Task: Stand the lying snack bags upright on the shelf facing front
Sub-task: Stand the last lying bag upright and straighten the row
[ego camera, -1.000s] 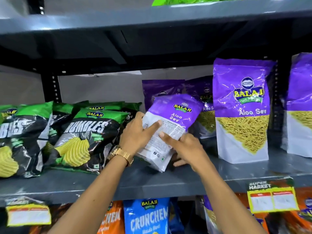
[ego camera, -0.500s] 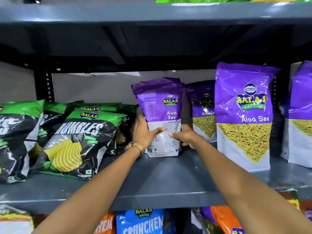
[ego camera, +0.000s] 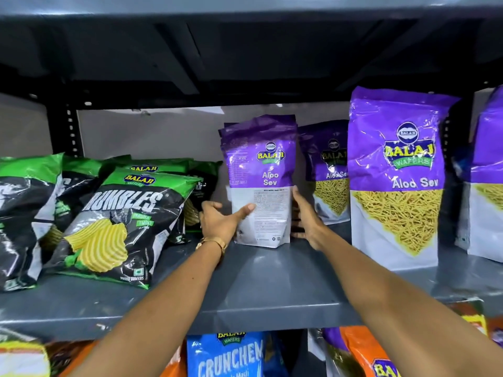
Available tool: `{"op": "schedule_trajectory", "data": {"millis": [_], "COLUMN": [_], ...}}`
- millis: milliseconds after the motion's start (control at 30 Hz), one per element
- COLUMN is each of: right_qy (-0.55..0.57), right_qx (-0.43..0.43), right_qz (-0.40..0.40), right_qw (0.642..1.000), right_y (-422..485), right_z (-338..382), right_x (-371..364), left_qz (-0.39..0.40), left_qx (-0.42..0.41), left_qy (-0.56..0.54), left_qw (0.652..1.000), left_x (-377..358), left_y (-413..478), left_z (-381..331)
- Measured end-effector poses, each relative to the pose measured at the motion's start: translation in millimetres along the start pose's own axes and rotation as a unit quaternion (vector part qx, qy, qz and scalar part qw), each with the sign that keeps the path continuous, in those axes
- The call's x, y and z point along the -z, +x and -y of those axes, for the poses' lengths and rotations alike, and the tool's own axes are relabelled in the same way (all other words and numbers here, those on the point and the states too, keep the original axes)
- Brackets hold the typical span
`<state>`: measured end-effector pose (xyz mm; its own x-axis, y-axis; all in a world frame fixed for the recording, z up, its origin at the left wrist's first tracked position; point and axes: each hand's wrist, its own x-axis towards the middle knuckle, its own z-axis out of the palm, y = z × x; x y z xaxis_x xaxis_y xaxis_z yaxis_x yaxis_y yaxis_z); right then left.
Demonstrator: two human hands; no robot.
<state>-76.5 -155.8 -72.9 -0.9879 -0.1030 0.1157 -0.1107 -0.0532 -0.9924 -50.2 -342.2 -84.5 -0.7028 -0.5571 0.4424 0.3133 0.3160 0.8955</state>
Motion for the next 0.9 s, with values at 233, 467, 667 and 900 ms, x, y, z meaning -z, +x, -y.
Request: {"op": "schedule_trajectory", "data": {"millis": [233, 467, 667, 900], "right_qy": [-0.048, -0.155, -0.124, -0.106], "right_qx": [0.142, 0.238, 0.204, 0.063], "right_qz": [-0.05, -0.146, -0.198, -0.072], "right_qw": [0.987, 0.948, 0.951, 0.99], "right_y": [-7, -15, -8, -4], "right_z": [-8, -3, -4, -9], "right_x": [-3, -18, -9, -8], "left_qz": [0.101, 0.409, 0.353, 0.261], "left_qx": [0.01, 0.029, 0.025, 0.018], "left_qy": [0.09, -0.121, -0.043, -0.003], "left_qw": [0.991, 0.904, 0.934, 0.965], "left_x": [-2, 12, 19, 20], "left_y": [-11, -19, -4, 4], "left_z": [-3, -14, -1, 7]}}
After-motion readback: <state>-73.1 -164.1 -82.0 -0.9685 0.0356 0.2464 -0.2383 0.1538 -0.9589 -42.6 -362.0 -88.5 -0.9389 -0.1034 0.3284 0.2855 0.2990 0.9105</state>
